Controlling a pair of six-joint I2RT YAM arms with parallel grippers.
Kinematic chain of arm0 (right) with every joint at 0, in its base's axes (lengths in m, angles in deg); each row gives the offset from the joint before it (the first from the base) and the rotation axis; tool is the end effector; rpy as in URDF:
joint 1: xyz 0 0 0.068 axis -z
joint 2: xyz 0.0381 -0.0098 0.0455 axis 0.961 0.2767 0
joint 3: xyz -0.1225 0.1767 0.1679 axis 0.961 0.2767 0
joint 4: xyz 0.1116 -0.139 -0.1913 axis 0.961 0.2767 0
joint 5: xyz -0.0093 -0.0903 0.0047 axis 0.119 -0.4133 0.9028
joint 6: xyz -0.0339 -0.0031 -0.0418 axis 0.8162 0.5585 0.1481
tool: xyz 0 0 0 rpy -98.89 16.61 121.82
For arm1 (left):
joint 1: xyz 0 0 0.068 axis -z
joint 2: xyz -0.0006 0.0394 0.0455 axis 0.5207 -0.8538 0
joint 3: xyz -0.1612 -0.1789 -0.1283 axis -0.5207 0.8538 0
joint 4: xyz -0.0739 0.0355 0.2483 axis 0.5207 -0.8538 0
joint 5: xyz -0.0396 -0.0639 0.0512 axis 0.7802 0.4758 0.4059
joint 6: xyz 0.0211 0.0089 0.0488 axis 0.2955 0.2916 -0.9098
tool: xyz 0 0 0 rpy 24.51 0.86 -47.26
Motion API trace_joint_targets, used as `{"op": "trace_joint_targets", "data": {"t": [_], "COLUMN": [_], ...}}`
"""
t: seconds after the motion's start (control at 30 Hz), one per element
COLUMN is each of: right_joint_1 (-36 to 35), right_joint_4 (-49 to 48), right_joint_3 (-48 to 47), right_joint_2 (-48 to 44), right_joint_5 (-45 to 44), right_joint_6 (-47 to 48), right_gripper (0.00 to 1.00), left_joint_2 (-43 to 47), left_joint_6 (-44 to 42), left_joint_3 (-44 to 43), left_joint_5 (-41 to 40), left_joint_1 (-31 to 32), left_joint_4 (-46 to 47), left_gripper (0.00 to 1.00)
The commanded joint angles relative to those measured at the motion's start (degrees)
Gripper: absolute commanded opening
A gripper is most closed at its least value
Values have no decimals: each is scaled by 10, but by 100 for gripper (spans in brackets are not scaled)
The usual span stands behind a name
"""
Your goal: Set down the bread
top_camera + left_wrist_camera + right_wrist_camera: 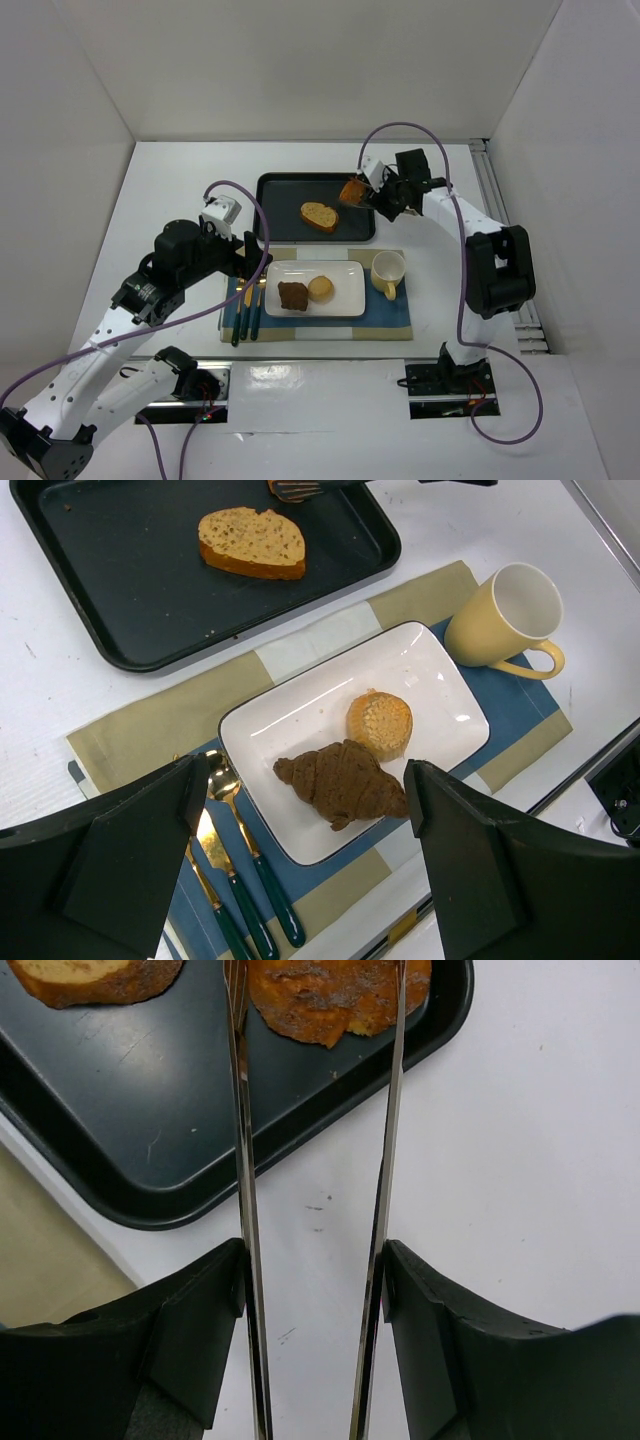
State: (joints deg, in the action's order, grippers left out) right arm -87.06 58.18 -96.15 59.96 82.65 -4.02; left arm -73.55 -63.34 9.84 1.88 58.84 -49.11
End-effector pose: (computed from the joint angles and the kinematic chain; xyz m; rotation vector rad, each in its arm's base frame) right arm 0.3707 0.0944 0.2365 -1.2432 2.0208 0.0014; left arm 0.1547 -0.0855 0.3366 0.2722 1.9249 -0.6397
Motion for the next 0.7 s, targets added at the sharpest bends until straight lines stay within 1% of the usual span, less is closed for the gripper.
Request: {"op": "trace_joint_targets", "data": {"t": [0.0, 0.17, 0.2, 0.33, 0.37, 0.47, 0.5, 0.53, 0.6, 0.67], "right_joint_1": [4, -1, -1, -1, -1, -1, -1, -1, -1, -1], "right_joint_4": [-19, 9, 14, 33, 33, 54, 63, 72, 84, 93], "right_joint_3": [-44, -66, -66, -66, -66, -71, -71, -71, -86, -101], "right_joint_2": [19, 46, 46, 46, 46, 46, 46, 46, 58, 66], "right_joint_5": [-16, -41, -41, -52, -52, -58, -65, -65, -80, -86], "right_joint_6": [22, 33, 38, 43, 43, 49, 57, 57, 71, 86], "right_gripper": [64, 64, 63, 49, 43, 43, 51, 57, 60, 60], "left_joint_2": [9, 9, 9, 9, 9, 9, 9, 9, 9, 9], "left_joint_6": [-4, -4, -4, -4, -4, -4, -4, -4, -4, -4], "left_joint_3": [-4, -4, -4, -4, -4, -4, -4, -4, -4, -4], "left_joint_5": [7, 7, 7, 7, 7, 7, 7, 7, 7, 7], "left_joint_1": [1, 1, 1, 1, 1, 1, 1, 1, 1, 1], "left_joint_4": [15, 15, 15, 15, 15, 15, 15, 15, 15, 15], "left_gripper": [98, 98, 98, 98, 98, 98, 98, 98, 98, 98]}}
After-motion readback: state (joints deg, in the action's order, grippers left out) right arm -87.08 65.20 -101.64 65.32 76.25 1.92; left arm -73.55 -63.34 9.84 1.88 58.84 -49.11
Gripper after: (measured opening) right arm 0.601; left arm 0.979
